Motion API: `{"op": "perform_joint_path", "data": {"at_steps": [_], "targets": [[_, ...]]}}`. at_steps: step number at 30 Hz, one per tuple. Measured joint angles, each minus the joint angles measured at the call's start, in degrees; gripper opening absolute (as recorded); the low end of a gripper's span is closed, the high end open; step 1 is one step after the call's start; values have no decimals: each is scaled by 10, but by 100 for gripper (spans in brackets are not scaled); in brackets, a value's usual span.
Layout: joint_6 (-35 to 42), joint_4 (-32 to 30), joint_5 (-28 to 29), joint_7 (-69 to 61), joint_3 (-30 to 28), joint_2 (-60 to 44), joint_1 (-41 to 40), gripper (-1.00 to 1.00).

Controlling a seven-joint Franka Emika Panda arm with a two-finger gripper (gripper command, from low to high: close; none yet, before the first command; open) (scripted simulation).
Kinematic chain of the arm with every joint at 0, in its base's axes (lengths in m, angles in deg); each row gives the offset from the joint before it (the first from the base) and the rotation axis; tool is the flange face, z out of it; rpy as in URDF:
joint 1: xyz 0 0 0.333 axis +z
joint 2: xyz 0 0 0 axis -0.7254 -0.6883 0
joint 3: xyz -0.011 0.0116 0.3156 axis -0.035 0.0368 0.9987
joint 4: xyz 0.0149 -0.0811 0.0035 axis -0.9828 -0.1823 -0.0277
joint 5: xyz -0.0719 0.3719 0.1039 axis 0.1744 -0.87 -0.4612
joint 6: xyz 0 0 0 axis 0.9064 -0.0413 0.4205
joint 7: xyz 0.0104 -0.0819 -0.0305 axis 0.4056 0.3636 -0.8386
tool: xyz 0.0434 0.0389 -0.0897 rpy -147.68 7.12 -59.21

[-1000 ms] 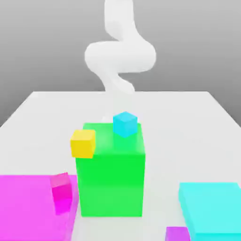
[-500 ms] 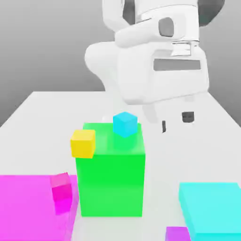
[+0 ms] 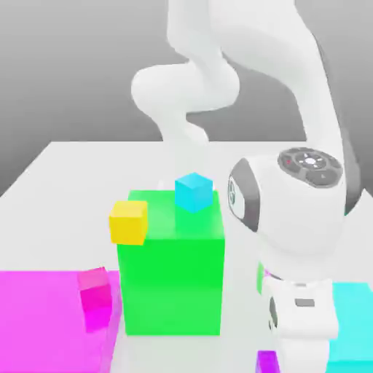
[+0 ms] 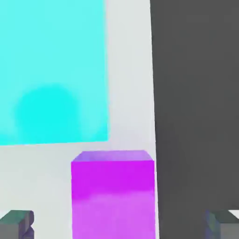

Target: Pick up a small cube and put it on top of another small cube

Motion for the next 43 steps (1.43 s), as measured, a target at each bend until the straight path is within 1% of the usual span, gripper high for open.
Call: {"op": "perform_joint_path", "data": {"at_steps": [1,7,9,12,20,23,25,29,33,35,39,40,43], "targets": [[-10,3,-1,-1,1,-13,-1,-100],[-14,4,-1,-1,2,-20,-1,-100],[2,0,1,0,0,1,0,-100],[47,-12,4,1,-3,56,1,-100],[120,15,-25,-128,-70,137,-125,-100],[141,15,-33,-177,-98,179,-169,-100],[154,-3,-30,-211,-115,215,-194,-100],[178,-66,-2,-276,-134,296,-239,-100],[196,-138,37,-326,-138,368,-254,-100],[187,-169,47,-333,-125,367,-242,-100],[103,-195,26,-352,-120,298,-233,-100],[89,-198,22,-355,-119,286,-232,100],[89,-198,22,-355,-119,286,-228,100]]}}
